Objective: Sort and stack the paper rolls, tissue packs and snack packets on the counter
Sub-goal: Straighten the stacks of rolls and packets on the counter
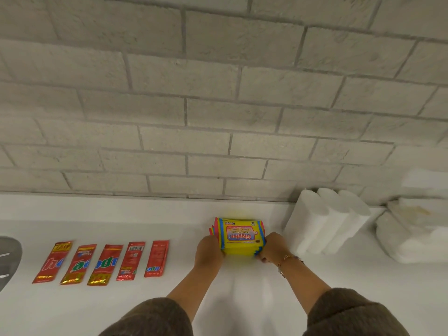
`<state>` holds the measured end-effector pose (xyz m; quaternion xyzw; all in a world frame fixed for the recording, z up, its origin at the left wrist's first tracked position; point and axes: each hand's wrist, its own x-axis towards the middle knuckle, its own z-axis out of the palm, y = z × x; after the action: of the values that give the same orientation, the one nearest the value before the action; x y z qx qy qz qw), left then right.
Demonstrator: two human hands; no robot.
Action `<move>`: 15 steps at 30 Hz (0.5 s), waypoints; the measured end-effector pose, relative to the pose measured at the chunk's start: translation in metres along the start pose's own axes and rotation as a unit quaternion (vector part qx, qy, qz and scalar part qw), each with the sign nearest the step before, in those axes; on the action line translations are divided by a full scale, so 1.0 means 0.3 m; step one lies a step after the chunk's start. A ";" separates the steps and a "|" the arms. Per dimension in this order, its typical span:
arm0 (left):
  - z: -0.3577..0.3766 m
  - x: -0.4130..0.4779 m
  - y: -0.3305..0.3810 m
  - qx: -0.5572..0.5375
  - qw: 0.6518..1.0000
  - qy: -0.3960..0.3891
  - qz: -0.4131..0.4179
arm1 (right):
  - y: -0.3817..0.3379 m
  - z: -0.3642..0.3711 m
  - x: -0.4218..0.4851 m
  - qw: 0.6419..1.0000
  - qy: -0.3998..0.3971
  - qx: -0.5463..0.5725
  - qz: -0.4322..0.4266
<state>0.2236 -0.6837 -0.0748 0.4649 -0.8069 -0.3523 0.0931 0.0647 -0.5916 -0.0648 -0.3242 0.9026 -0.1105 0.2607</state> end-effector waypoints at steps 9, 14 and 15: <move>0.010 -0.004 -0.004 -0.156 0.988 -0.018 -0.015 | 0.037 -0.018 -0.002 0.999 0.035 0.016 0.026; -0.034 -0.115 -0.127 -0.172 0.982 -0.056 -0.063 | 0.063 0.044 -0.112 0.994 0.076 0.066 0.049; -0.045 -0.152 -0.162 -0.160 0.983 -0.059 -0.064 | 0.067 0.064 -0.139 0.994 0.080 0.065 0.043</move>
<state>0.2884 -0.6687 -0.0886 0.4733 -0.7129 -0.5085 0.0957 0.0919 -0.5498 -0.0718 -0.2574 0.9247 -0.1829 0.2126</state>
